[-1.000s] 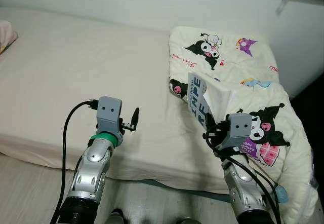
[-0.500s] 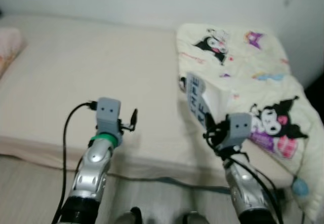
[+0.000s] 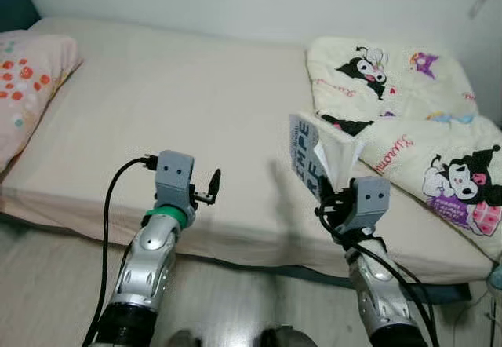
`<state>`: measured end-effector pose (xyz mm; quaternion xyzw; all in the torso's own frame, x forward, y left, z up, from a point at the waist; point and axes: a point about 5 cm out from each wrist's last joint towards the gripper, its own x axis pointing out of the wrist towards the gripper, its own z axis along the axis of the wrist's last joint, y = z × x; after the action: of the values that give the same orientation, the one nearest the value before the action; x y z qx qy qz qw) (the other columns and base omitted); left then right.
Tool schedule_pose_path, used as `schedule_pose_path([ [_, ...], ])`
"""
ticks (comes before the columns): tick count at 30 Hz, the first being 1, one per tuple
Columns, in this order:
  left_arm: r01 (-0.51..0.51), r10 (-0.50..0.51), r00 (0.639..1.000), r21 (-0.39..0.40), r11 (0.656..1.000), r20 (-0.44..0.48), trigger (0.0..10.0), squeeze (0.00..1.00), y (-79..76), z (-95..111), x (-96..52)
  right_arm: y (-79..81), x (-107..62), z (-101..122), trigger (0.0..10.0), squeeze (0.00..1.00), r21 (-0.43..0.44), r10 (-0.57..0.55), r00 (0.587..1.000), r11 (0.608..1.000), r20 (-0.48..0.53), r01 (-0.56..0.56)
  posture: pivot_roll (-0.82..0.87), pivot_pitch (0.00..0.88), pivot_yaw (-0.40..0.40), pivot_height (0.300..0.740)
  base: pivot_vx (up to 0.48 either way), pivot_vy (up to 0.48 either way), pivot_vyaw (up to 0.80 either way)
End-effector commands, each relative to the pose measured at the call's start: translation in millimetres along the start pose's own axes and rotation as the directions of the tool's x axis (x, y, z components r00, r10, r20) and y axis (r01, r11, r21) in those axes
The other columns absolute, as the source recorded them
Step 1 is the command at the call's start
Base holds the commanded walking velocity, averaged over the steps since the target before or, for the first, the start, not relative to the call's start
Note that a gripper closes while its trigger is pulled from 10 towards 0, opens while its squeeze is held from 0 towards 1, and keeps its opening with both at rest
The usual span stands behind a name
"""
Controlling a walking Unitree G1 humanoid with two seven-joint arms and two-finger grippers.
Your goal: Clean up the room
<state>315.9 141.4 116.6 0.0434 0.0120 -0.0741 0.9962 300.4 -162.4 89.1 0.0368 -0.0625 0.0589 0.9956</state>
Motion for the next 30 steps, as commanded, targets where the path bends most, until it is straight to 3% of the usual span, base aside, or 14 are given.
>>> schedule_pose_path([
  [1,-0.001,0.001,1.000,-0.003,1.000,-0.017,10.0,0.00,0.3,-3.8,-0.8,1.0,0.1,3.5,10.0,0.00,0.003,0.004,1.000,1.000,0.027,-0.004,0.01,0.094,0.008,0.740,0.000,0.480,0.00],
  [30,-0.006,0.006,1.000,-0.004,1.000,-0.015,10.0,0.00,0.8,-3.8,-0.3,1.6,-0.2,2.3,10.0,0.00,0.004,0.001,1.000,1.000,0.028,-0.001,0.02,0.096,0.008,0.740,0.000,0.480,0.00],
])
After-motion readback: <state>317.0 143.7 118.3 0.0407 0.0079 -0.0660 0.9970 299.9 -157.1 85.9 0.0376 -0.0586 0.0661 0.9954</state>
